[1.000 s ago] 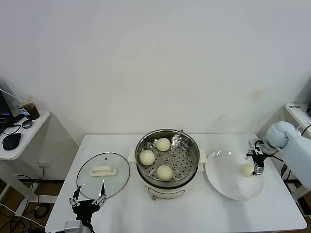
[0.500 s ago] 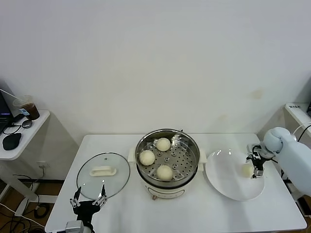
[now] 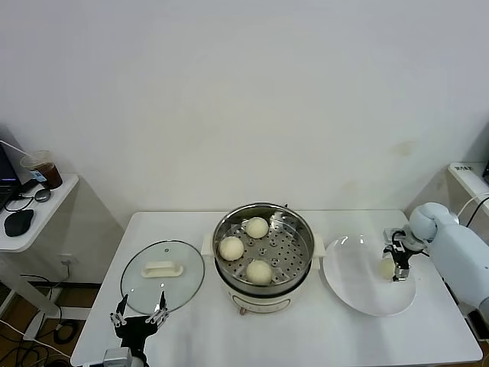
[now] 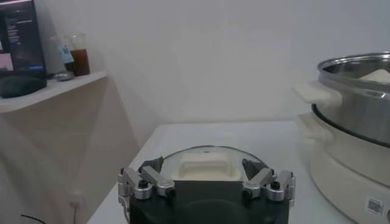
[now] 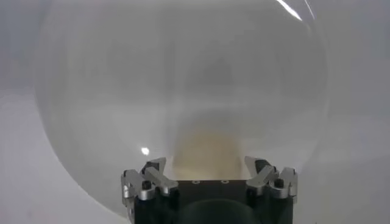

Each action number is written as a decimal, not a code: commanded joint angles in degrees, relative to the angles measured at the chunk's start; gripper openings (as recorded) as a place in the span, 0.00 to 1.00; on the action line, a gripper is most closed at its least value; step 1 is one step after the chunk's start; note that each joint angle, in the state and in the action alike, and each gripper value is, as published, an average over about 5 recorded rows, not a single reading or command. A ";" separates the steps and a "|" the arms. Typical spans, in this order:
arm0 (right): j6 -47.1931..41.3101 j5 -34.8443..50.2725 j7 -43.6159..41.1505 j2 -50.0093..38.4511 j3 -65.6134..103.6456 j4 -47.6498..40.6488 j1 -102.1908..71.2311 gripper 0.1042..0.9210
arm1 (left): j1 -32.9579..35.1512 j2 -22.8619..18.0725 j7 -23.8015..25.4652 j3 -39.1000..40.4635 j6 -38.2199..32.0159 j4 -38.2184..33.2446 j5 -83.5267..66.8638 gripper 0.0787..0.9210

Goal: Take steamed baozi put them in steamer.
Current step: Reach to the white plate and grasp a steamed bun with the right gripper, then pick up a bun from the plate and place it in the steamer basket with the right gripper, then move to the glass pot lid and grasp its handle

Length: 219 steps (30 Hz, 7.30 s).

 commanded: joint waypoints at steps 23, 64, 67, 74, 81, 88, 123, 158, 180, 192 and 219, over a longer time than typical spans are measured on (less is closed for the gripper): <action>-2.98 7.63 -2.27 -4.39 -4.81 4.67 5.52 0.33 | -0.65 0.15 -0.31 1.10 -0.11 0.36 0.89 0.88; -25.58 40.93 2.65 11.64 -48.56 29.77 40.63 0.36 | -2.32 1.25 -0.73 0.46 -0.40 -2.02 -0.38 0.88; -25.60 39.99 3.28 12.62 -48.32 28.68 39.23 0.36 | -2.56 1.21 -0.68 0.37 -0.37 -1.88 -0.52 0.88; -25.73 38.47 5.20 13.48 -47.38 27.30 36.21 0.37 | -2.72 1.14 -0.65 0.42 -0.35 -1.38 -0.54 0.88; -25.91 37.42 5.44 13.32 -47.15 27.48 35.26 0.37 | -2.86 1.30 -0.60 0.09 -0.35 -0.97 -0.90 0.88; -26.43 36.86 5.42 12.56 -47.45 28.23 34.94 0.38 | -3.03 1.24 -0.53 -0.04 -0.33 -0.82 -1.02 0.88; -18.21 62.03 40.94 -6.34 22.64 38.84 -0.67 0.88 | 0.67 0.55 -0.50 -0.37 -3.68 -3.88 -4.54 0.88; -5.00 48.09 70.79 32.66 59.71 51.08 -62.17 0.88 | -10.09 10.18 -0.29 -5.25 -12.70 7.89 32.51 0.88; -6.78 47.33 69.74 31.31 55.59 51.01 -63.34 0.88 | -14.31 29.60 -2.77 5.06 -9.60 20.84 77.54 0.88; -7.56 47.16 69.84 31.41 56.35 51.44 -64.51 0.88 | -16.39 26.75 3.63 10.13 -0.93 20.38 76.90 0.88; -7.10 44.57 70.07 31.82 56.77 49.80 -63.99 0.88 | -24.07 21.51 -8.69 11.77 -1.79 35.42 68.66 0.88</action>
